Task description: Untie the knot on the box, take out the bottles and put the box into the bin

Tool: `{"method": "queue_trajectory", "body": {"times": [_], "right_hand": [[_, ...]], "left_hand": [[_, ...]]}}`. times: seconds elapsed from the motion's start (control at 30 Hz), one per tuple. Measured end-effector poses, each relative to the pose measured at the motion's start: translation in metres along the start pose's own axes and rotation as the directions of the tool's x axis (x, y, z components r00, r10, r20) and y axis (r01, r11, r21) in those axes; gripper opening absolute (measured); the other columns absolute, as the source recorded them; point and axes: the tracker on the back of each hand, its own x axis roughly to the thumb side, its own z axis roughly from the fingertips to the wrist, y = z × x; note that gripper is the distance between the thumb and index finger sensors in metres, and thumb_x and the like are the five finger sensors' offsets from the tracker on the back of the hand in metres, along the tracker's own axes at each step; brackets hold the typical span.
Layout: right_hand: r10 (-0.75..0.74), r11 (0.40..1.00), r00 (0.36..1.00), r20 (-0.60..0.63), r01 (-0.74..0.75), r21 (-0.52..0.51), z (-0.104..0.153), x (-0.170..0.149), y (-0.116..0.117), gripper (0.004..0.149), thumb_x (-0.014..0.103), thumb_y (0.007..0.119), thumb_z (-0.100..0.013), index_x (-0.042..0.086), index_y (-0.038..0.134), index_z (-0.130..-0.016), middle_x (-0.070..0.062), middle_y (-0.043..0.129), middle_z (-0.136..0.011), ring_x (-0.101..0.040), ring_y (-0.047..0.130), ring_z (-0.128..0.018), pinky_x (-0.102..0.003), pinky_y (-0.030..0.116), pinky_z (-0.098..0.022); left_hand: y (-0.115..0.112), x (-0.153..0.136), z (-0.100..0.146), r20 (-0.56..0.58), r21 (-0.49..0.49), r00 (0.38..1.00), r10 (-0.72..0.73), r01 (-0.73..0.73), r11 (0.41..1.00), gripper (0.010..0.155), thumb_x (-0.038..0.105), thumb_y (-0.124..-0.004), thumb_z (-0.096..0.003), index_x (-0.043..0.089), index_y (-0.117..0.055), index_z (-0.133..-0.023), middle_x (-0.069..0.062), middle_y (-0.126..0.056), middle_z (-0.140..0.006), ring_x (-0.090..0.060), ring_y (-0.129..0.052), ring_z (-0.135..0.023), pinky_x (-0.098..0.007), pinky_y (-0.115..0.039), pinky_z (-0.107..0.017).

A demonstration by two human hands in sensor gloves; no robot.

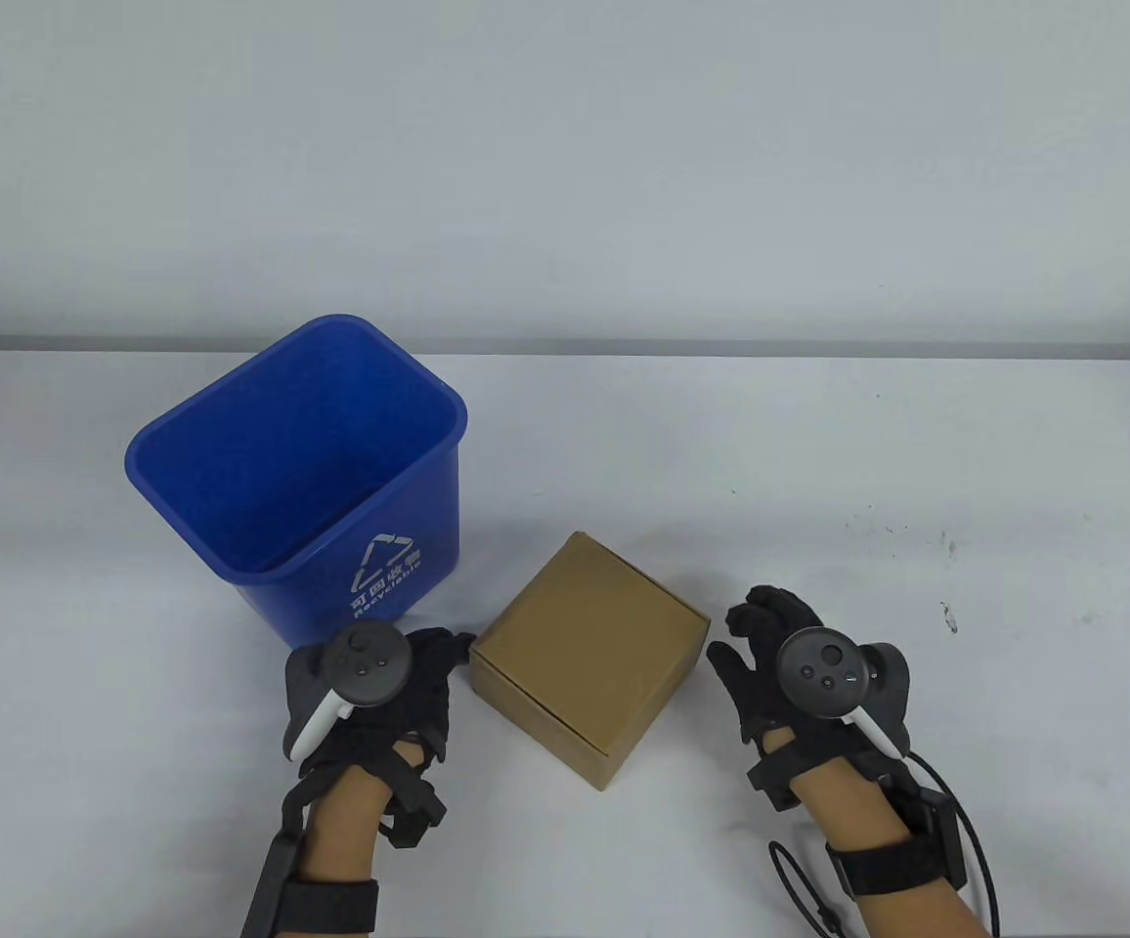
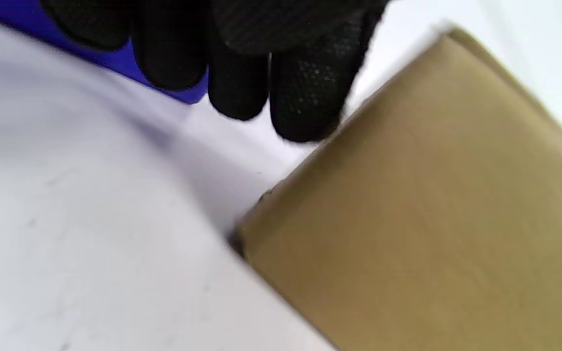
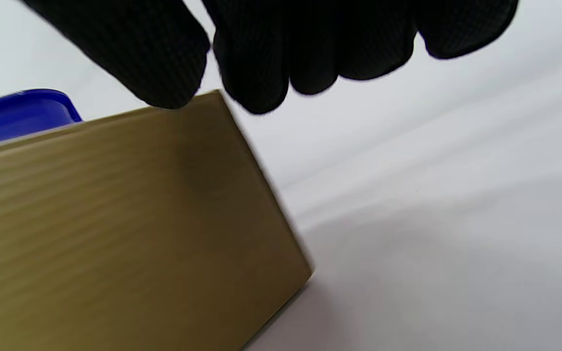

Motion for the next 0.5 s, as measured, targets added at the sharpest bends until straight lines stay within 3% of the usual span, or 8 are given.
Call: {"method": "queue_trajectory", "body": {"times": [0.1, 0.23, 0.4, 0.5], "right_hand": [[-0.085, 0.996, 0.996, 0.002, 0.085, 0.016, 0.001, 0.001, -0.002, 0.051, 0.040, 0.070, -0.050, 0.007, 0.074, -0.089, -0.016, 0.064, -0.099, -0.051, 0.063, -0.090, -0.066, 0.056, -0.059], [-0.054, 0.998, 0.998, -0.012, 0.053, -0.028, 0.004, -0.005, -0.018, 0.052, 0.040, 0.070, -0.050, 0.008, 0.073, -0.091, -0.016, 0.063, -0.100, -0.051, 0.064, -0.090, -0.066, 0.057, -0.059], [-0.098, 0.995, 0.994, -0.050, 0.098, 0.011, 0.005, -0.008, -0.020, 0.049, 0.036, 0.069, -0.050, 0.008, 0.077, -0.089, -0.017, 0.069, -0.098, -0.051, 0.070, -0.087, -0.065, 0.060, -0.058], [-0.039, 0.996, 0.998, -0.051, 0.043, 0.083, 0.003, -0.005, -0.011, 0.047, 0.034, 0.068, -0.050, 0.008, 0.079, -0.088, -0.016, 0.071, -0.097, -0.050, 0.071, -0.086, -0.065, 0.061, -0.058]], "left_hand": [[0.005, 0.008, 0.007, 0.040, 0.100, 0.999, -0.028, 0.024, 0.995, 0.045, 0.011, -0.066, -0.0492, 0.024, -0.094, -0.082, -0.007, -0.087, -0.094, -0.045, -0.080, -0.091, -0.064, -0.064, -0.067], [0.010, 0.008, 0.011, 0.025, 0.183, 0.998, -0.053, 0.047, 0.982, 0.046, 0.013, -0.067, -0.0496, 0.024, -0.087, -0.090, -0.007, -0.086, -0.095, -0.044, -0.082, -0.089, -0.063, -0.066, -0.066], [0.005, 0.005, 0.008, -0.001, 0.143, 0.999, -0.042, 0.041, 0.989, 0.052, 0.019, -0.070, -0.0510, 0.021, -0.073, -0.103, -0.011, -0.081, -0.098, -0.046, -0.080, -0.089, -0.064, -0.065, -0.065], [-0.003, 0.009, 0.004, 0.035, 0.067, 0.997, -0.062, 0.059, 0.996, 0.052, 0.021, -0.073, -0.0512, 0.022, -0.074, -0.103, -0.011, -0.081, -0.098, -0.046, -0.081, -0.089, -0.064, -0.065, -0.065]]}}
